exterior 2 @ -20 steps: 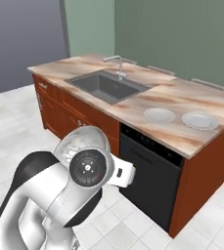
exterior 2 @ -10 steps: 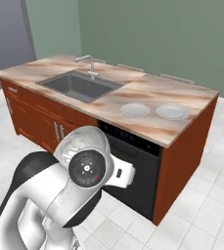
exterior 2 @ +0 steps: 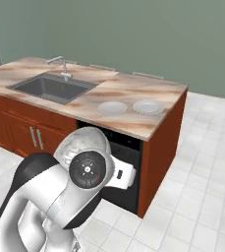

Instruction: Move the bowls from the cabinet to the plates on the dining table.

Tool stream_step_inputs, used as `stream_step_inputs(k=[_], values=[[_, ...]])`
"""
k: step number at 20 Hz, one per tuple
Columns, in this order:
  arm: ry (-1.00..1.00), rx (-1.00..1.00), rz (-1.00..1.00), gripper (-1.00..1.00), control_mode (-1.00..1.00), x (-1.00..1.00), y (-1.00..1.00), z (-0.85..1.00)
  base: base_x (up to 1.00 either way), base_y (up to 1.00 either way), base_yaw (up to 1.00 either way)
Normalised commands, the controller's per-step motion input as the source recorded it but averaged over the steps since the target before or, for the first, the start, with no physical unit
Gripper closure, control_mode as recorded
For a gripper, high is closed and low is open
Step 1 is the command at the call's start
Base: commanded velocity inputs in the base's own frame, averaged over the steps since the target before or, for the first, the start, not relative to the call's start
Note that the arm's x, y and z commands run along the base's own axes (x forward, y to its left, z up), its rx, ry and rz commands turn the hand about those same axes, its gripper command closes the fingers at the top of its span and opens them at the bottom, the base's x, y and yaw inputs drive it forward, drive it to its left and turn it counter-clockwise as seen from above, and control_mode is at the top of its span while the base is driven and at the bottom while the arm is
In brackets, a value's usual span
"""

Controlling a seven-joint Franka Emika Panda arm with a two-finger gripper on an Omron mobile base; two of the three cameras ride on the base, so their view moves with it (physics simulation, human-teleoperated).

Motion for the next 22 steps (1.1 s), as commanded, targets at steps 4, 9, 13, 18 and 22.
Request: stream_step_inputs(k=[4, 9, 13, 18, 22], values=[[0.0, 0.0, 0.0, 1.0, 1.0, 0.0, 0.0, 0.0, 0.0, 0.0, -0.34], [0.0, 0.0, 0.0, 1.0, 1.0, 0.0, 0.0, 0.0, 0.0, -0.02, -0.32], [0.0, 0.0, 0.0, 1.0, 1.0, 0.0, 0.0, 0.0, 0.0, -0.03, -0.29], [0.0, 0.0, 0.0, 1.0, 1.0, 0.0, 0.0, 0.0, -0.03, 0.02, -0.08], [0.0, 0.0, 0.0, 1.0, 1.0, 0.0, 0.0, 0.0, -0.03, 0.51, -0.03]])
